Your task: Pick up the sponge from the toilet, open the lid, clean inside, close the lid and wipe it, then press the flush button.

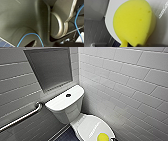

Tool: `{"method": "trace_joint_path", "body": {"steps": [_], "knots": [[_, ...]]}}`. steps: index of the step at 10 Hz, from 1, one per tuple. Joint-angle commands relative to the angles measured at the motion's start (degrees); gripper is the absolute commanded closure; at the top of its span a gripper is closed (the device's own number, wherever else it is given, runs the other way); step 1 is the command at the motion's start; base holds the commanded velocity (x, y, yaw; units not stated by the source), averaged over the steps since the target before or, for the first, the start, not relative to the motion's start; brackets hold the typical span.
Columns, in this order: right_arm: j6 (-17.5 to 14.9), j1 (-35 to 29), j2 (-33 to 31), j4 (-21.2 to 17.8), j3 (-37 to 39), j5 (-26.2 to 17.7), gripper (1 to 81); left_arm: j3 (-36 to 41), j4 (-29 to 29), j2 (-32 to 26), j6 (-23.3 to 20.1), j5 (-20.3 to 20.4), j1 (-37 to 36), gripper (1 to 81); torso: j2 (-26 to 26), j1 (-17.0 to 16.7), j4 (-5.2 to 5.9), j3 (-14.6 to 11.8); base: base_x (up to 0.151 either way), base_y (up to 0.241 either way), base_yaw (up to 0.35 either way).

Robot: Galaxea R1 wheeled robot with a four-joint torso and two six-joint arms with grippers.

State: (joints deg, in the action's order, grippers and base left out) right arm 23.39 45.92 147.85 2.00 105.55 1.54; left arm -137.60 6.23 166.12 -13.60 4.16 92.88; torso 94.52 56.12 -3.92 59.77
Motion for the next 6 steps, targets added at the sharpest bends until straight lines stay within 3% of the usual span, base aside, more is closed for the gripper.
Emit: {"method": "trace_joint_path", "body": {"steps": [1, 4, 6], "knots": [[0.16, -7.82, -14.28, -0.06, -18.52, -1.1, 81.1, 4.86, 0.19, -2.09, -0.28, -4.68, 0.07, 1.0, 0.0, 0.0, 0.0, 0.0, 0.0, 0.0, 0.0], [0.34, -4.05, -26.95, -0.51, -28.74, -1.1, 81.1, 21.9, 0.27, -12.37, -0.37, -4.6, -3.17, 1.0, 0.0, 0.0, 0.0, 0.0, 0.0, 0.0, 0.0], [0.34, 3.68, -29.86, -0.25, -27.34, -0.58, 81.1, 31.67, 0.45, -19.41, -0.28, -4.6, -6.95, 1.0, 0.0, 0.0, 0.0, 0.0, 0.0, 0.0, 0.0]]}}
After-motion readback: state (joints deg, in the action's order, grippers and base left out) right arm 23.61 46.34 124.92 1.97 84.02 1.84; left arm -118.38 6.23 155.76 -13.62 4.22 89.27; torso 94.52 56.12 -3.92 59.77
